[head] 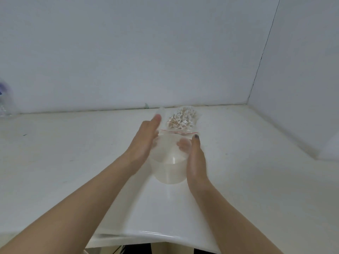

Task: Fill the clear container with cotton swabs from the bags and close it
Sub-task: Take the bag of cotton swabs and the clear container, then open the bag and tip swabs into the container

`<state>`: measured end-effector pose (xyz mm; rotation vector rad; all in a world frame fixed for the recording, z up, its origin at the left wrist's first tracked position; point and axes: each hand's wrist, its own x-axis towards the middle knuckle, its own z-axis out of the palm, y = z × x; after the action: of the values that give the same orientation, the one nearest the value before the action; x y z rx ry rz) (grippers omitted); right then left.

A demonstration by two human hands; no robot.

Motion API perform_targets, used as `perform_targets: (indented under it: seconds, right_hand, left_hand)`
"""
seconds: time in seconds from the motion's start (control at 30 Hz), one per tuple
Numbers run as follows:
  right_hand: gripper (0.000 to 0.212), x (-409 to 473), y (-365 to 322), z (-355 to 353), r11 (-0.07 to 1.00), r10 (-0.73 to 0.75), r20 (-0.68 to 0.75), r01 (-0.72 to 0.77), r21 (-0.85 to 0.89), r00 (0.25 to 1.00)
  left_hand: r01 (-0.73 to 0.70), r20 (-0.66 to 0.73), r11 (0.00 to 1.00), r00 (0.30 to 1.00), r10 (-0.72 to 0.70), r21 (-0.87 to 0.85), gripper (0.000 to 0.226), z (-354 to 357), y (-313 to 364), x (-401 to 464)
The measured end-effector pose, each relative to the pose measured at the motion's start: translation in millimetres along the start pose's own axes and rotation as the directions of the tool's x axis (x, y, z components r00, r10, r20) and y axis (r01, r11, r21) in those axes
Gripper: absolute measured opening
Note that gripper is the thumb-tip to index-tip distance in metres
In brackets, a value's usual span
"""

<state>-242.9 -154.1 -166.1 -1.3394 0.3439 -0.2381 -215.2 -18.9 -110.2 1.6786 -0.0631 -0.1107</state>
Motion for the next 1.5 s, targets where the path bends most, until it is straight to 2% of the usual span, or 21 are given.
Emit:
perform_targets:
  seconds: [0.1, 0.2, 0.33, 0.47, 0.6, 0.73, 0.8, 0.87, 0.93, 1.0, 1.07, 1.13, 1.2, 1.3, 1.4, 1.5]
  right_hand:
    - [0.022, -1.4, 2.6, 4.4, 0.993, -0.083, -0.01, 0.082, -0.083, 0.996]
    - [0.017, 0.8, 4.1, 3.9, 0.992, -0.095, 0.0, 0.095, -0.081, 0.995]
    - [0.021, 2.1, 5.4, 2.2, 0.989, -0.087, 0.03, 0.09, -0.115, 0.996]
    - [0.021, 6.5, 1.0, -4.1, 0.985, -0.064, 0.059, 0.073, -0.153, 0.996]
    - [0.011, 17.4, -15.1, -20.8, 0.98, -0.097, 0.053, 0.105, -0.167, 0.994]
    - [0.012, 28.8, -31.1, -33.3, 0.984, -0.016, 0.168, 0.045, -0.171, 0.986]
    - [0.016, 34.6, -37.3, -35.5, 0.982, 0.007, 0.195, 0.031, -0.188, 0.981]
    - [0.019, 42.8, -42.7, -36.7, 0.982, 0.01, 0.168, 0.022, -0.188, 0.986]
    - [0.022, 52.4, -46.5, -36.5, 0.979, 0.031, 0.152, 0.001, -0.205, 0.988]
    - [0.024, 59.9, -47.7, -34.6, 0.972, 0.085, 0.168, -0.045, -0.229, 0.982]
    - [0.029, 65.8, -48.1, -32.6, 0.968, 0.155, 0.206, -0.107, -0.228, 0.966]
    - [0.032, 67.6, -48.2, -28.5, 0.963, 0.221, 0.266, -0.167, -0.211, 0.938]
    - [0.036, 71.6, -46.4, -25.0, 0.961, 0.259, 0.307, -0.214, -0.174, 0.916]
    - [0.04, 83.4, -44.5, -20.4, 0.963, 0.267, 0.262, -0.25, -0.098, 0.927]
    - [0.041, 95.9, -46.8, -18.7, 0.982, 0.185, 0.179, -0.176, -0.068, 0.966]
    - [0.043, 105.2, -59.0, -21.0, 0.992, 0.101, 0.178, -0.085, -0.097, 0.979]
  left_hand:
    - [0.195, -0.083, 0.965, 0.974, -0.212, -0.177, 0.071, -19.8, -6.3, 4.6]
    - [0.247, -0.172, 0.95, 0.944, -0.28, -0.192, 0.06, -39.6, -19.4, 6.5]
    - [0.283, -0.36, 0.957, 0.901, -0.242, 0.064, 0.028, -69.2, -37.7, 14.9]
    - [0.335, -0.428, 0.839, 0.893, -0.139, 0.428, 0.022, -96.7, -47.3, 18.8]
    - [0.337, -0.369, 0.747, 0.92, -0.132, 0.572, 0.047, -106.7, -43.1, 21.3]
    - [0.332, -0.325, 0.54, 0.939, -0.112, 0.773, 0.063, -93.0, -37.9, 27.9]
    - [0.218, -0.244, 0.525, 0.97, -0.022, 0.822, 0.063, -79.5, -30.8, 31.5]
    - [0.015, -0.094, 0.556, 0.989, 0.113, 0.831, 0.056, -62.3, -18.6, 34.6]
    - [-0.19, 0.076, 0.525, 0.97, 0.231, 0.829, 0.046, -45.3, -7.1, 41.9]
    - [-0.294, 0.217, 0.454, 0.952, 0.215, 0.841, 0.042, -31.4, 0.5, 52.6]
    - [-0.325, 0.304, 0.394, 0.946, 0.117, 0.86, 0.043, -21.7, 5.5, 66.5]
    - [-0.309, 0.327, 0.404, 0.945, 0.024, 0.861, 0.045, -19.0, 9.5, 79.6]
    - [-0.266, 0.323, 0.456, 0.945, -0.049, 0.849, 0.051, -17.4, 11.6, 89.8]
    - [-0.237, 0.324, 0.473, 0.939, -0.112, 0.849, 0.062, -7.3, 7.5, 99.4]
    - [-0.245, 0.323, 0.475, 0.942, -0.088, 0.845, 0.055, 3.5, 0.5, 104.2]
    - [-0.3, 0.33, 0.458, 0.944, 0.016, 0.837, 0.042, 4.2, 3.4, 107.2]
